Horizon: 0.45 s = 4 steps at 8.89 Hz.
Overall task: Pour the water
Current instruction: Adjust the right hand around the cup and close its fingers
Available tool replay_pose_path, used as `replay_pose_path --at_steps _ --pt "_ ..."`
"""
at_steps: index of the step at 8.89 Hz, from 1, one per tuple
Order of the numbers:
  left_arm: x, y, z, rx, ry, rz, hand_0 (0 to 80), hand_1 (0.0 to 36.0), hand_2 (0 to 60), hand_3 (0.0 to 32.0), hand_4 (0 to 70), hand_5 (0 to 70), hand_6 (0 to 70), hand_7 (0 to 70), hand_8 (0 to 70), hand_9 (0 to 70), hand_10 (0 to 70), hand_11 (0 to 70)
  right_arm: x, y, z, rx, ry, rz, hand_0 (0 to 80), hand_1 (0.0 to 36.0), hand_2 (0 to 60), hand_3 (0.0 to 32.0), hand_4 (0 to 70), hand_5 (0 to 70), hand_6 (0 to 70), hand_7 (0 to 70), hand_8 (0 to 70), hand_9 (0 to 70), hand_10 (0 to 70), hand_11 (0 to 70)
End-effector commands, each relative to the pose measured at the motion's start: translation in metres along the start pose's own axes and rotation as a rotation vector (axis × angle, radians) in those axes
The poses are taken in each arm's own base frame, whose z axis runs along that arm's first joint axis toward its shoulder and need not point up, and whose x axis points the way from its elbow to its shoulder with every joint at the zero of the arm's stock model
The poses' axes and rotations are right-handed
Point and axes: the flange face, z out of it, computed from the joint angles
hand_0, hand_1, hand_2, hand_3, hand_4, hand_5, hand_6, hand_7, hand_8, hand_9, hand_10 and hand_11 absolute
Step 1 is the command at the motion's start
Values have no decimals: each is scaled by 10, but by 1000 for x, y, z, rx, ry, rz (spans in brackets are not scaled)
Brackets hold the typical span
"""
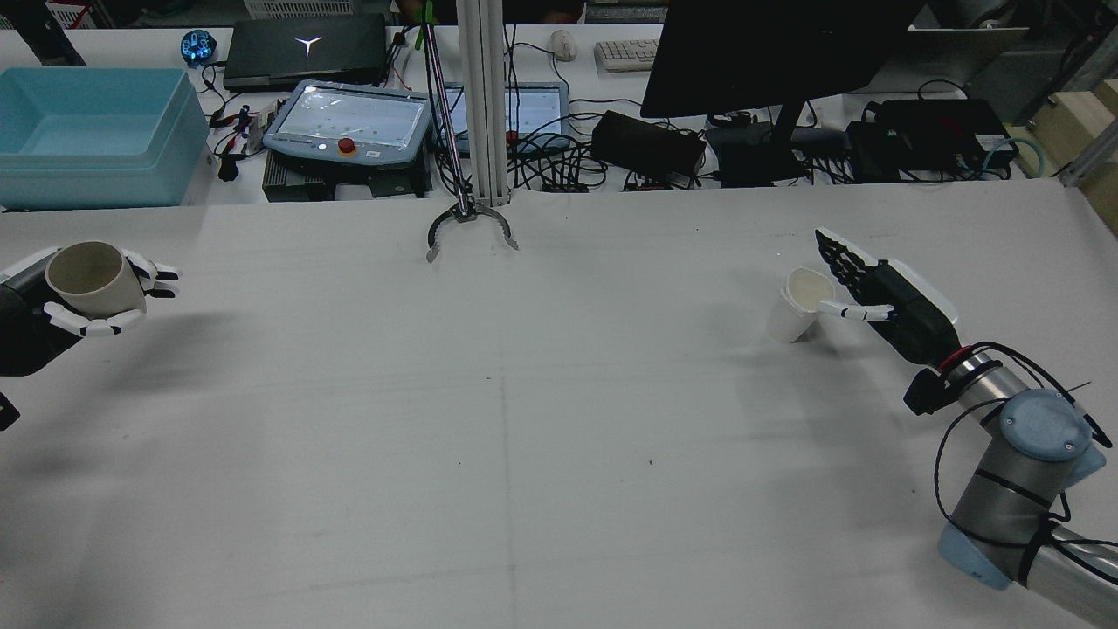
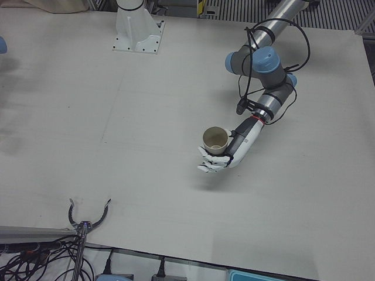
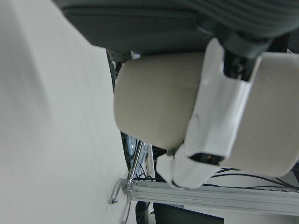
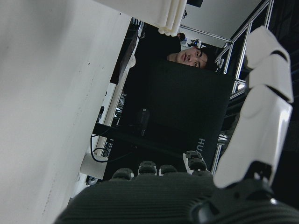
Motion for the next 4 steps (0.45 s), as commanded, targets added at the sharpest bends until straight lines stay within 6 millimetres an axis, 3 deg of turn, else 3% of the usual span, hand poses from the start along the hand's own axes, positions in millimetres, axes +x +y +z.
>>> replay_pose_path --at_steps 1,4 --pt "0 -4 -2 10 2 2 800 360 600 0 700 700 512 640 249 299 199 320 9 13 10 -13 -21 -42 473 179 178 0 0 54 0 0 35 25 0 0" --pt "0 -9 -4 13 1 4 800 360 600 0 700 700 508 633 250 300 201 324 39 24 2 -21 7 -42 474 182 181 0 0 52 0 0 34 23 0 0"
